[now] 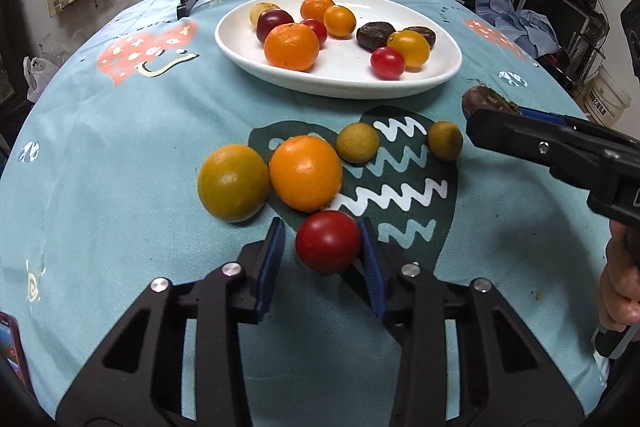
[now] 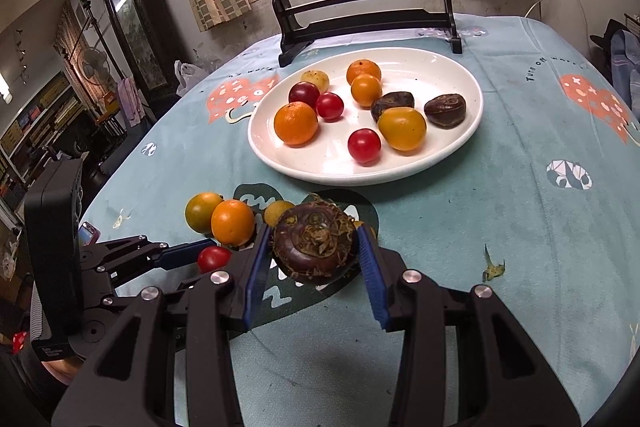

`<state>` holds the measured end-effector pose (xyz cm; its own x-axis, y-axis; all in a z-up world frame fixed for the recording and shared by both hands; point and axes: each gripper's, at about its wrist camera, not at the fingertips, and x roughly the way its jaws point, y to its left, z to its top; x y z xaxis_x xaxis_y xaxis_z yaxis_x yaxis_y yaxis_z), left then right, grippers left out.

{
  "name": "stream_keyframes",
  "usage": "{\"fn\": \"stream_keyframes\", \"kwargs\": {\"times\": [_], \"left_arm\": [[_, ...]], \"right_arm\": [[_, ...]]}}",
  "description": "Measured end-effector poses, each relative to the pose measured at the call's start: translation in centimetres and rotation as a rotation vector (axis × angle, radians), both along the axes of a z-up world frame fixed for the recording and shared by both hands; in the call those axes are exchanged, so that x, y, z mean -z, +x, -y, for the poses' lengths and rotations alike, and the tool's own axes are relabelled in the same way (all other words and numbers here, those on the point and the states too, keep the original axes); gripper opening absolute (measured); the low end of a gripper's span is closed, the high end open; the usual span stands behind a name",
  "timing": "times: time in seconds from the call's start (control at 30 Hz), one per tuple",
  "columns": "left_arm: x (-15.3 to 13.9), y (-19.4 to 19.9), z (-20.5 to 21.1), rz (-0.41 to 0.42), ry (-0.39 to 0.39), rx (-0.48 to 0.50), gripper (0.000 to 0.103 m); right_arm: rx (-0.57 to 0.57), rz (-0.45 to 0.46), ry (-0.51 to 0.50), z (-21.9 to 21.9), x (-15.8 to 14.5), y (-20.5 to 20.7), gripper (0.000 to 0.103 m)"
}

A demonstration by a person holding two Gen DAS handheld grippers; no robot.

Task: Organize fruits
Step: 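Place the red tomato and brown fruit on the white plate, opening both tools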

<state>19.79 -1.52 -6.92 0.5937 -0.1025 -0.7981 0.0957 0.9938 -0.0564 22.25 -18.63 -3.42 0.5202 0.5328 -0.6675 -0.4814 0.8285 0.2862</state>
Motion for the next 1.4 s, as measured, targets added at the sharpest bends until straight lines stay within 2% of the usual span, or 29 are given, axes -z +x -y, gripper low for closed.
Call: {"fn": "stream_keyframes", "kwargs": {"times": [0.07,0.27,0.5,0.7,0.87,0.97,1.13,1.27,1.3,1.33,1.37,1.4], "left_arm": [[0.0,0.0,0.0,0.002,-0.009,0.006,0.031],[-0.2,-0.5,0.1,0.002,-0.017,-0.003,0.031],[-1.4,-2.4,0.9,0.053,-0.014,0.004,0.031],[-4.8,-2.5,1.4,0.117,0.009,0.065,0.031],[-8.1,1.3,0.9,0.192,0.039,0.050,0.031],[-9.1,5.6,0.2,0.203,0.034,0.027,0.031],[-8.7,12.7,-0.6,0.172,0.058,-0.015,0.031],[-7.4,15.7,-1.1,0.128,0.060,-0.044,0.032],[-7.2,15.9,-1.2,0.125,0.063,-0.053,0.036],[-7.2,15.9,-1.2,0.131,0.074,-0.069,0.065],[-7.4,15.6,-1.4,0.159,0.088,-0.096,0.084],[-7.8,15.0,-1.5,0.187,0.096,-0.115,0.085]], "right_arm": [[0.002,0.000,0.000,0.1,0.0,0.0,0.044],[0.003,-0.009,0.000,0.2,0.2,0.0,0.044],[-0.020,-0.007,0.005,0.1,0.2,-0.6,0.044],[-0.010,0.087,0.059,0.4,-2.7,-0.6,0.044],[0.023,0.166,0.058,0.1,-5.3,2.4,0.044],[0.054,0.183,0.034,-0.5,-5.6,5.4,0.044],[0.091,0.129,-0.001,-1.2,-3.9,10.7,0.044],[0.108,0.093,-0.021,-1.5,-2.1,13.3,0.044],[0.113,0.091,-0.015,-1.4,-2.0,13.4,0.049],[0.123,0.094,-0.008,-1.1,-2.1,13.3,0.054],[0.134,0.103,-0.003,-1.0,-2.3,13.0,0.061],[0.137,0.119,0.007,-0.7,-2.7,12.4,0.061]]}}
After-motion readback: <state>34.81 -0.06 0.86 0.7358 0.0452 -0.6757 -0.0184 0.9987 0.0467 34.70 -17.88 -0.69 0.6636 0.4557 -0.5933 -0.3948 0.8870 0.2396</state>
